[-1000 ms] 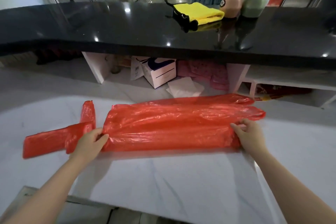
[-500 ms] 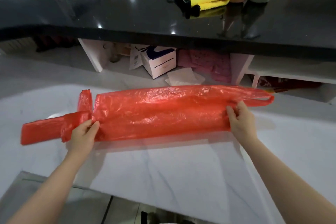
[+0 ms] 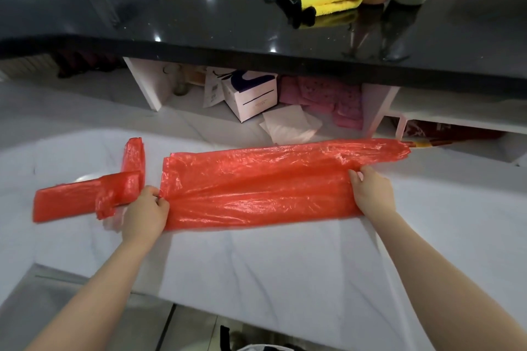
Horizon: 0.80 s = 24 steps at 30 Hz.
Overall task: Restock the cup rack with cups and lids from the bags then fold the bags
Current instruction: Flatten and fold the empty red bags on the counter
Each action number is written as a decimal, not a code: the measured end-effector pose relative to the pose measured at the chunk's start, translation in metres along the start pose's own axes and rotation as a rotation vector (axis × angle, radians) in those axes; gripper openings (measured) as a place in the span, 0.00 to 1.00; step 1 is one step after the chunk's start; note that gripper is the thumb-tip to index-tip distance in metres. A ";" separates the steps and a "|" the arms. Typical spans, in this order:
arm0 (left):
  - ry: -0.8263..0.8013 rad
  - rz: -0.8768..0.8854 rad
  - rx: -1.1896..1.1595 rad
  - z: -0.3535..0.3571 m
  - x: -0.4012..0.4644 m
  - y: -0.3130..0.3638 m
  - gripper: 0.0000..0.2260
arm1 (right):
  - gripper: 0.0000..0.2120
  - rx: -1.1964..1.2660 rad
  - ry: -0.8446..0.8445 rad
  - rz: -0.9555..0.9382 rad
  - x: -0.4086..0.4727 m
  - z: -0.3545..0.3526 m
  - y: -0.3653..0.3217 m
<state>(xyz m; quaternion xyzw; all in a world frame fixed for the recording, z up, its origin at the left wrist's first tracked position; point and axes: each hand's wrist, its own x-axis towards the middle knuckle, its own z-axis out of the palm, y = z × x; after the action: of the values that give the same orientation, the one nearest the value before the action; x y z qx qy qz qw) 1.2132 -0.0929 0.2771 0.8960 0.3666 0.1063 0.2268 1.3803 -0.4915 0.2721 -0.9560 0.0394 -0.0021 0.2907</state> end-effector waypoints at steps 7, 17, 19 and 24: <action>0.097 0.337 0.101 -0.005 -0.008 0.027 0.27 | 0.11 -0.136 -0.008 -0.063 -0.008 0.004 -0.001; -0.308 0.576 0.447 0.033 0.022 0.054 0.33 | 0.12 -0.146 -0.059 -0.033 -0.002 -0.001 0.001; -0.357 0.547 0.509 0.034 0.032 0.044 0.31 | 0.12 -0.122 -0.110 -0.030 0.002 -0.005 0.001; -0.379 0.541 0.527 0.037 0.039 0.038 0.31 | 0.14 -0.005 -0.134 0.035 0.004 -0.014 0.001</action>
<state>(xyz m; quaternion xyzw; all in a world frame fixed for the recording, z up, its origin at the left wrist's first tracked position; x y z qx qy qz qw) 1.2769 -0.1013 0.2639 0.9910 0.0846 -0.1020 0.0170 1.3842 -0.5007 0.2832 -0.9539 0.0366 0.0674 0.2903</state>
